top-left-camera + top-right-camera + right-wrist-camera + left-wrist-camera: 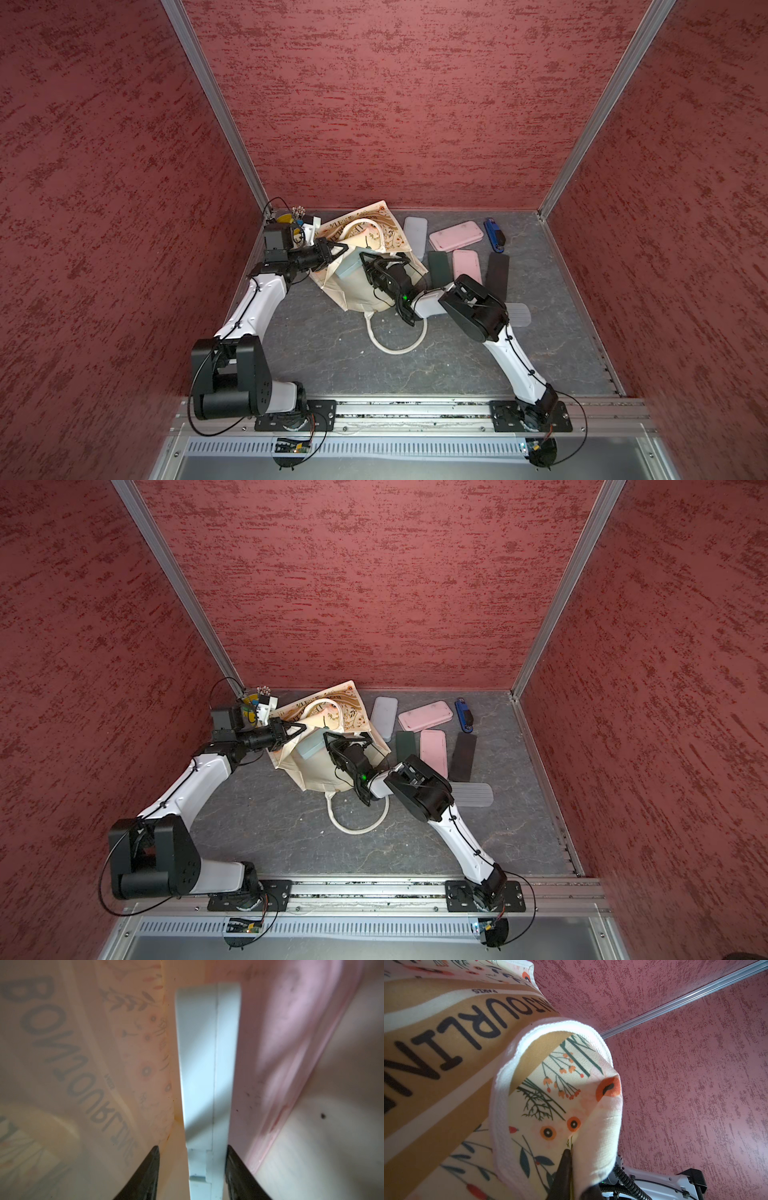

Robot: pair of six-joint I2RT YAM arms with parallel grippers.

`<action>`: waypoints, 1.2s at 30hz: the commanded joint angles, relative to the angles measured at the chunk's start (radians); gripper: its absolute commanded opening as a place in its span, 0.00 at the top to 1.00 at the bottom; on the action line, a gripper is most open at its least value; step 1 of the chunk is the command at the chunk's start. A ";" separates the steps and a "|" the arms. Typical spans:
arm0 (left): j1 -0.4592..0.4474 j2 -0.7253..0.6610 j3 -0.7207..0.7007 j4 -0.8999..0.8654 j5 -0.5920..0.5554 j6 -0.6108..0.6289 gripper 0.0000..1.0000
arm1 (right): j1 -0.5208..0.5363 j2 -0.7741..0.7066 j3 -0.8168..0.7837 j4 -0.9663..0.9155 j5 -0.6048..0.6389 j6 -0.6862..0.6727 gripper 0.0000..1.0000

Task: Take out the pencil case from the canvas bag
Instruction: Pick up the pencil case from the canvas bag.

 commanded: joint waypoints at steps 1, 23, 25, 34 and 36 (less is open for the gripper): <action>-0.004 0.006 -0.006 -0.015 0.016 -0.009 0.97 | -0.003 0.004 0.035 0.056 -0.012 -0.016 0.49; -0.006 0.005 -0.006 -0.017 0.018 -0.009 0.97 | -0.007 0.084 0.122 -0.026 -0.062 0.030 0.51; -0.006 0.006 -0.005 -0.017 0.017 -0.009 0.97 | -0.009 0.091 0.129 -0.040 -0.066 0.034 0.51; -0.009 0.008 -0.005 -0.017 0.018 -0.009 0.97 | -0.014 0.117 0.169 -0.090 -0.077 0.045 0.52; -0.010 0.007 -0.007 -0.016 0.017 -0.007 0.97 | -0.015 0.122 0.172 -0.092 -0.078 0.045 0.54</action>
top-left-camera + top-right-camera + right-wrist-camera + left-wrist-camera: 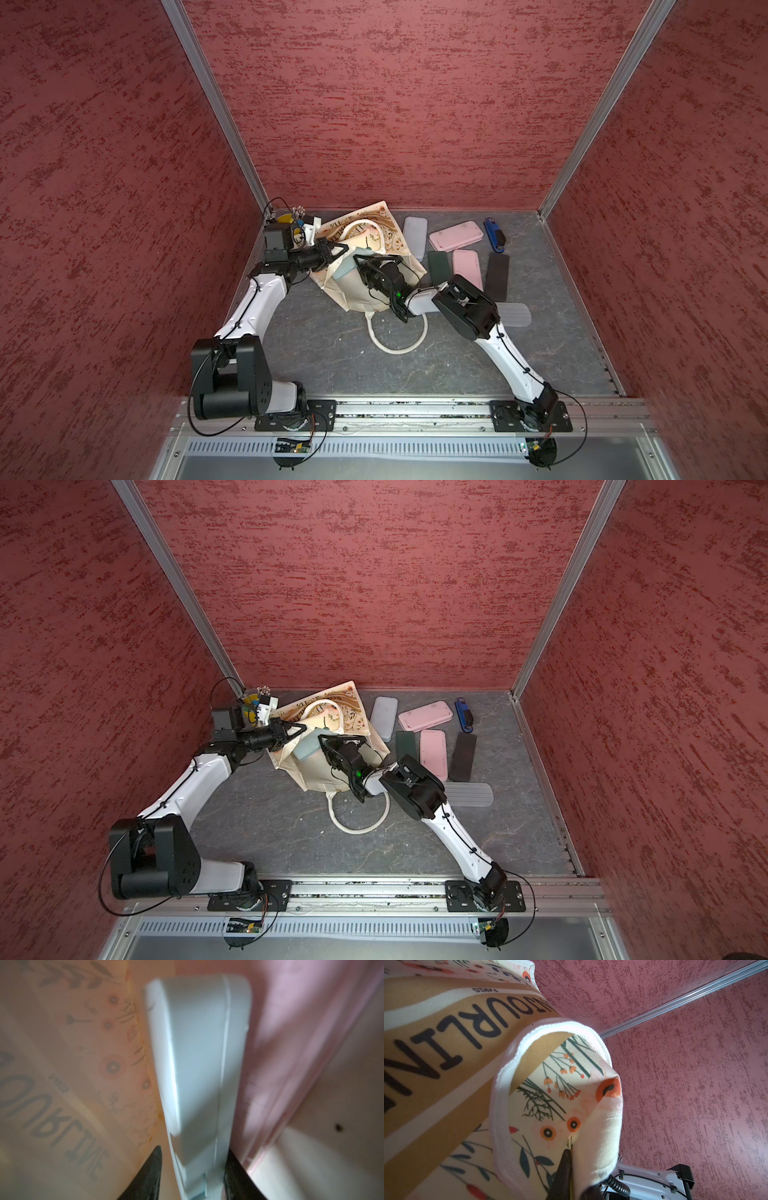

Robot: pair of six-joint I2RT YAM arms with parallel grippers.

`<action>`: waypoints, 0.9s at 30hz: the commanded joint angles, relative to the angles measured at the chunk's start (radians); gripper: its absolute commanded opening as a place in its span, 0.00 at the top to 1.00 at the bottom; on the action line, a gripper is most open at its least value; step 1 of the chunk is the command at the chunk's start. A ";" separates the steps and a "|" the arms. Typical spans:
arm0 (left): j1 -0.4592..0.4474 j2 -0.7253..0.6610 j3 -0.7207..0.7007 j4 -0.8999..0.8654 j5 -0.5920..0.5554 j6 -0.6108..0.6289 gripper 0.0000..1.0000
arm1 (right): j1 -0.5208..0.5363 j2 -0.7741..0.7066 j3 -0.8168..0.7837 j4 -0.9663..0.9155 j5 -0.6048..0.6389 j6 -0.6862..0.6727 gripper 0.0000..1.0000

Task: Take out the pencil case from the canvas bag
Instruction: Pick up the pencil case from the canvas bag.

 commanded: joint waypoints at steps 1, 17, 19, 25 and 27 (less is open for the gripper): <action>-0.008 0.009 -0.006 -0.012 0.018 -0.008 0.97 | -0.012 0.017 0.035 -0.008 -0.012 0.010 0.55; -0.006 0.015 -0.004 -0.015 0.014 -0.006 0.97 | -0.016 -0.064 -0.078 0.088 -0.017 0.006 0.68; -0.005 0.012 -0.004 -0.013 0.014 -0.006 0.97 | -0.015 -0.092 -0.104 0.093 -0.019 0.004 0.69; 0.002 0.003 -0.005 -0.013 0.012 -0.005 0.97 | -0.014 -0.181 -0.207 0.129 -0.036 0.012 0.73; 0.004 0.000 -0.005 -0.015 0.012 -0.004 0.97 | -0.014 -0.209 -0.240 0.136 -0.043 0.010 0.74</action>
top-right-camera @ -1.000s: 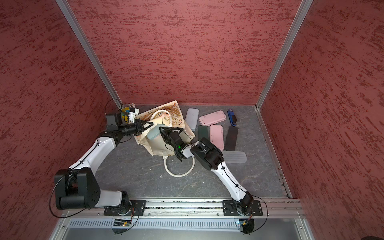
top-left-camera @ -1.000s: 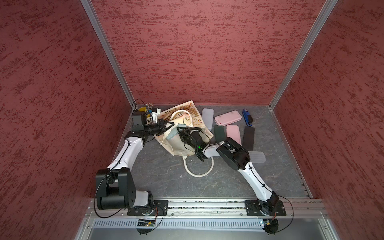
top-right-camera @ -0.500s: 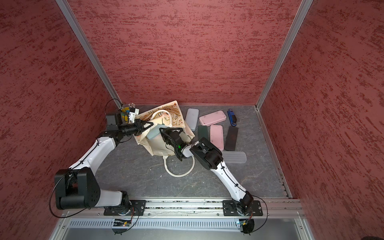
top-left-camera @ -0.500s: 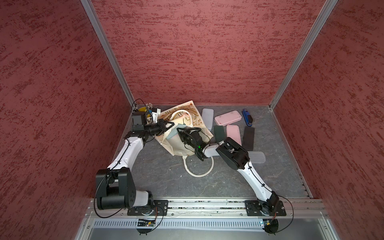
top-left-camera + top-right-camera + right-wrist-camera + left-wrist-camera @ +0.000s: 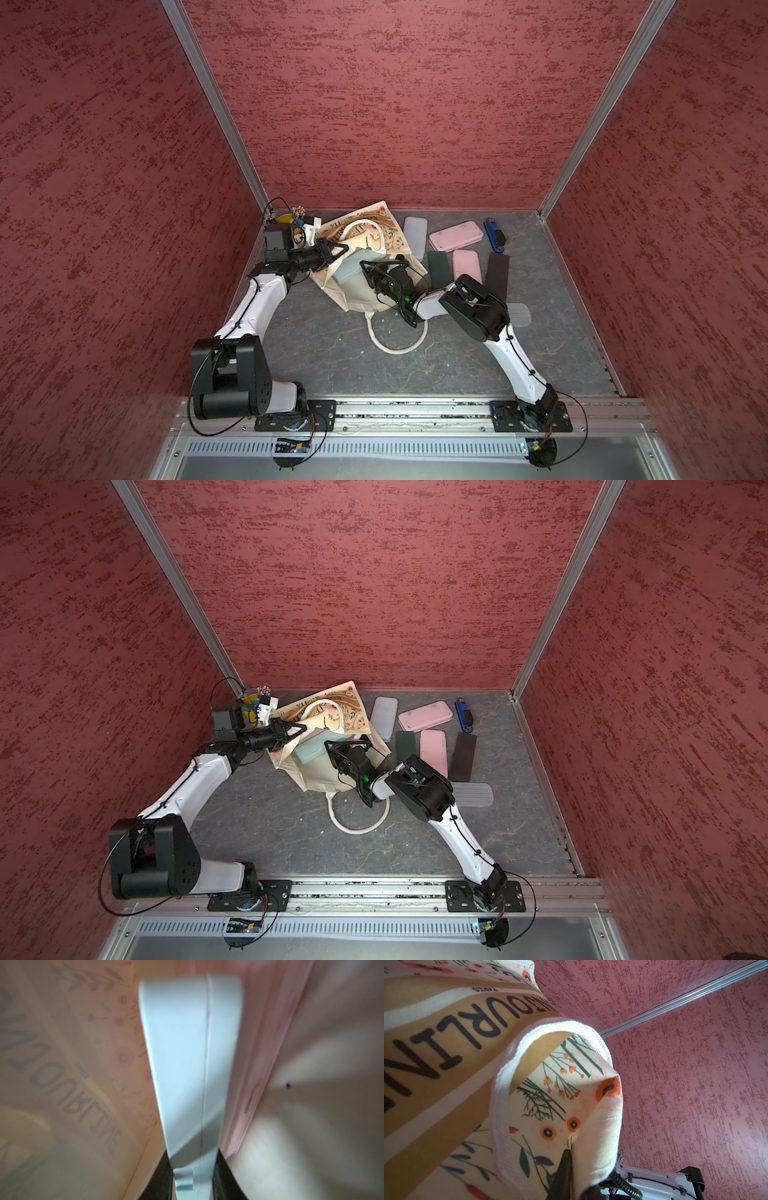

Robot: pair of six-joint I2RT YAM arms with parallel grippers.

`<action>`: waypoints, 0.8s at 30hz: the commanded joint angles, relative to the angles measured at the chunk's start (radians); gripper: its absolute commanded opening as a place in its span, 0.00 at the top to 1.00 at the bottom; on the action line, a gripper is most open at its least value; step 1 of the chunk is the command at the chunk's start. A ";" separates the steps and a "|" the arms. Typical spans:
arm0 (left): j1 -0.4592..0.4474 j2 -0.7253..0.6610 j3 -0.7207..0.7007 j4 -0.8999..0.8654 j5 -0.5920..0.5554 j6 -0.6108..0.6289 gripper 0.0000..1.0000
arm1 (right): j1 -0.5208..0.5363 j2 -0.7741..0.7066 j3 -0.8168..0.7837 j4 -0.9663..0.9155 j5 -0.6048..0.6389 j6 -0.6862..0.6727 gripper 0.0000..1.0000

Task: Take out the pencil case from the canvas bag
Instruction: Pick up the pencil case from the canvas bag.

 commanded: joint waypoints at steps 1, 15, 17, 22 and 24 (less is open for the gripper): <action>0.004 -0.002 -0.005 -0.014 0.012 -0.004 0.97 | -0.010 -0.095 -0.049 0.076 -0.018 0.004 0.74; 0.006 -0.003 -0.007 -0.013 0.008 -0.006 0.97 | -0.010 -0.246 -0.259 0.176 -0.108 0.009 0.82; 0.006 -0.004 -0.007 -0.011 0.007 -0.006 0.97 | -0.010 -0.268 -0.281 0.180 -0.119 -0.001 0.82; 0.005 -0.004 -0.008 -0.010 0.007 -0.006 0.97 | -0.011 -0.328 -0.344 0.178 -0.140 -0.023 0.83; 0.006 -0.006 -0.008 -0.010 0.007 -0.006 0.97 | -0.012 -0.349 -0.366 0.167 -0.160 -0.032 0.83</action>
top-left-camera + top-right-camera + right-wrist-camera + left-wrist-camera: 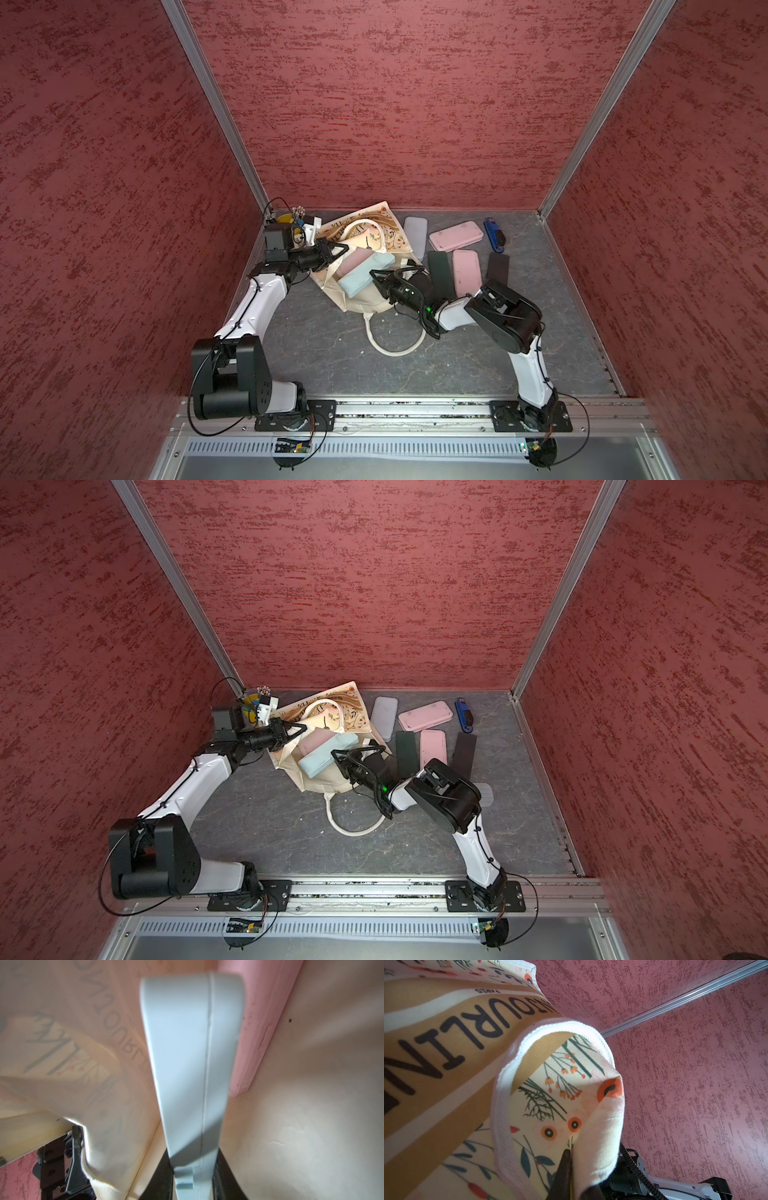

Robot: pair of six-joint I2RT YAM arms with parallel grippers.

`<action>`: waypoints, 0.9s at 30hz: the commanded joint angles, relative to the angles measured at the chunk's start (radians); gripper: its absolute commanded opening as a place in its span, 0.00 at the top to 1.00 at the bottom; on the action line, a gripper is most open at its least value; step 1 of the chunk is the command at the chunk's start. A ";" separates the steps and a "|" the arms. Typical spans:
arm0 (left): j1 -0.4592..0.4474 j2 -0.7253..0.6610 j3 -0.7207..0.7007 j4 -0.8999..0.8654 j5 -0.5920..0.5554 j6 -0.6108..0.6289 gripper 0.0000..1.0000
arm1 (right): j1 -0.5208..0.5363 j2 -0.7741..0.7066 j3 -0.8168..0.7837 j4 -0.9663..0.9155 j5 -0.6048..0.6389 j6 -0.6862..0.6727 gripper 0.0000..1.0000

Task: Take out the pencil case from the canvas bag
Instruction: Pick up the pencil case from the canvas bag.

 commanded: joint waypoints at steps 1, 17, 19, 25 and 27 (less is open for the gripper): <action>0.004 -0.007 -0.008 -0.010 0.007 -0.006 0.97 | -0.012 -0.073 -0.023 0.069 -0.034 -0.035 0.84; 0.004 -0.017 -0.010 -0.008 0.006 -0.006 0.97 | -0.012 -0.137 -0.152 0.154 -0.255 -0.083 0.85; 0.005 -0.018 -0.010 -0.010 0.005 -0.005 0.97 | -0.012 -0.149 -0.161 0.156 -0.290 -0.099 0.86; 0.004 -0.021 -0.010 -0.010 0.004 -0.005 0.97 | -0.011 -0.256 -0.209 0.064 -0.310 -0.197 0.86; 0.004 -0.021 -0.011 -0.010 0.004 -0.004 0.97 | -0.012 -0.302 -0.211 0.007 -0.317 -0.259 0.86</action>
